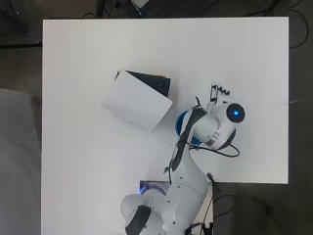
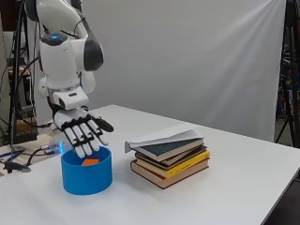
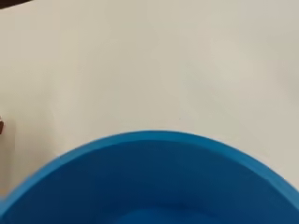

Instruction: Teleoperate dual arm-hand system to pick and place objects

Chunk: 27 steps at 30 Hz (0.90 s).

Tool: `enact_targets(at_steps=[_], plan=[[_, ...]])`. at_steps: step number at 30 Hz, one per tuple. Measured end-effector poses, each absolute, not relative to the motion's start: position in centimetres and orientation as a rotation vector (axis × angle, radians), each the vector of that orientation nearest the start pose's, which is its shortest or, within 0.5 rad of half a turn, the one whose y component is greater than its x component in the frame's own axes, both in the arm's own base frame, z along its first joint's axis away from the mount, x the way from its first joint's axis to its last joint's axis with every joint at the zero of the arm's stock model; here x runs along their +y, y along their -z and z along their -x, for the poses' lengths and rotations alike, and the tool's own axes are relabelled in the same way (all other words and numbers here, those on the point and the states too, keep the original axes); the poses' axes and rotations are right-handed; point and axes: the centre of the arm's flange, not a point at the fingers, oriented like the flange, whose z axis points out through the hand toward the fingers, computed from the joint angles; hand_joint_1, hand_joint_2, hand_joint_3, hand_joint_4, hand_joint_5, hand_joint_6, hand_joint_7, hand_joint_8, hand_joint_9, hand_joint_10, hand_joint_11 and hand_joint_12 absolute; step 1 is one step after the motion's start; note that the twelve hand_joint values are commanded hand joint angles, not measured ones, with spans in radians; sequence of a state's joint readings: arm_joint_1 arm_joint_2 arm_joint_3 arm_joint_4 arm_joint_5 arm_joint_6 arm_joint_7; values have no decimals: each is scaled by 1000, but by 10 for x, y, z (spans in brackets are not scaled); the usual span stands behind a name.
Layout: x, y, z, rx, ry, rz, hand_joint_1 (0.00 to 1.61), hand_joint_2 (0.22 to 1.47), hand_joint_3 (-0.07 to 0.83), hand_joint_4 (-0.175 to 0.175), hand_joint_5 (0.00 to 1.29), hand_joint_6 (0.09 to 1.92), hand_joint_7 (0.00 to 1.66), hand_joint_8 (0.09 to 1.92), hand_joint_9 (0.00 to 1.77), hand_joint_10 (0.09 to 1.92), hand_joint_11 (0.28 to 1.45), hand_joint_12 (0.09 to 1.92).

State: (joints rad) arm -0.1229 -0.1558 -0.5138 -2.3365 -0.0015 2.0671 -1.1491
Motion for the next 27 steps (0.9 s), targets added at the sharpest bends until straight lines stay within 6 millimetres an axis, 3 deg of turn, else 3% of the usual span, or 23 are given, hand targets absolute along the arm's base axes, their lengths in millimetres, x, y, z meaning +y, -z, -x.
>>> enact_targets(at_steps=[3,6,11,16,27], plan=[[-274,-405,-382,-795,-27,2907,80,1084,-12,60,228,87,345,87,427,87,434,87],[-256,-442,-386,-845,7,2939,104,1081,-9,60,224,87,330,87,424,87,440,87],[-201,-523,-392,-969,41,3017,165,1069,-8,75,221,87,298,87,421,87,441,87],[-155,-576,-398,-1089,74,3060,180,1067,-5,76,213,87,291,87,441,87,456,87],[-126,-614,-409,-1241,87,3099,164,1066,-2,55,195,87,300,87,464,87,465,87]])
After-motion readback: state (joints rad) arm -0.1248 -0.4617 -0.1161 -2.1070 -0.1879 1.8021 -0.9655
